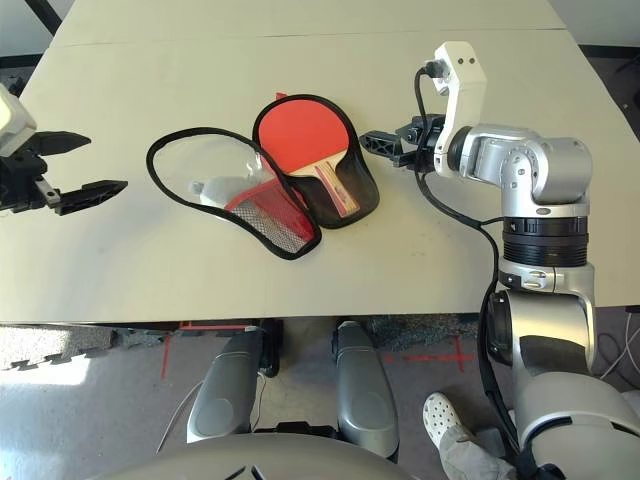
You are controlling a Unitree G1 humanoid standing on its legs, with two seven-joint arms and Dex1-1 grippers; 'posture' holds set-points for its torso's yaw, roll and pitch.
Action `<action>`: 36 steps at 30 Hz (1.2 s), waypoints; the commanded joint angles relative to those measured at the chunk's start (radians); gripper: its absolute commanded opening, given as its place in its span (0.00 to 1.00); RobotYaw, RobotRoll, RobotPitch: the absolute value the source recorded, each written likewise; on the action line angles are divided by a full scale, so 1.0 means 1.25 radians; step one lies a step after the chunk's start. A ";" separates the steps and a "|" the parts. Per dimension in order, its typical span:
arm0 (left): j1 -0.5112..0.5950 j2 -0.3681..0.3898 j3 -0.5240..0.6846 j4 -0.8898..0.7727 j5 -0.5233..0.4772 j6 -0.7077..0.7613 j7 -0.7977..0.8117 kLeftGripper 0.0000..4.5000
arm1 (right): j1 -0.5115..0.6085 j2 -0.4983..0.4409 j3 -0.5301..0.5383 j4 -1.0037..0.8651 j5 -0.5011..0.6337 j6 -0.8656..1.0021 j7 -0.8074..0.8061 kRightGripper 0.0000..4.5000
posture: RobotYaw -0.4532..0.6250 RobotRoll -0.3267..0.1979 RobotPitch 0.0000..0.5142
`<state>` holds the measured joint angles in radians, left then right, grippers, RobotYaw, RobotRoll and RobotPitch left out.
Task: Store the ping-pong paddle in its case and zip it.
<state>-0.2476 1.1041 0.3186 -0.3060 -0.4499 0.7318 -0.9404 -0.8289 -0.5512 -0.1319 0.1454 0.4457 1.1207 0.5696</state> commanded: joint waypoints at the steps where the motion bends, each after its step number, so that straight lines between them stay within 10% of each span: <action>1: 0.012 -0.055 -0.068 -0.055 -0.017 0.026 0.027 1.00 | -0.013 -0.009 -0.003 0.031 -0.008 -0.021 -0.001 0.99 | 0.53 0.62 0.45; 15: -0.246 -0.280 -0.400 -0.147 0.015 0.067 0.073 1.00 | -0.021 -0.039 -0.042 0.129 -0.031 -0.072 -0.025 0.99 | 0.50 0.62 0.47; 25: -0.402 -0.545 -0.564 -0.025 0.137 -0.012 0.183 1.00 | -0.001 -0.052 -0.040 0.133 -0.028 -0.099 0.000 0.99 | 0.49 0.62 0.47; 36: -0.356 -0.440 -0.502 -0.061 0.134 0.007 0.132 1.00 | 0.007 -0.079 -0.012 0.127 0.001 -0.039 0.093 0.99 | 0.50 0.62 0.49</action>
<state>-0.7122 0.5429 -0.3126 -0.3549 -0.2772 0.7296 -0.7576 -0.8390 -0.6456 -0.1637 0.3147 0.4328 1.0548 0.6688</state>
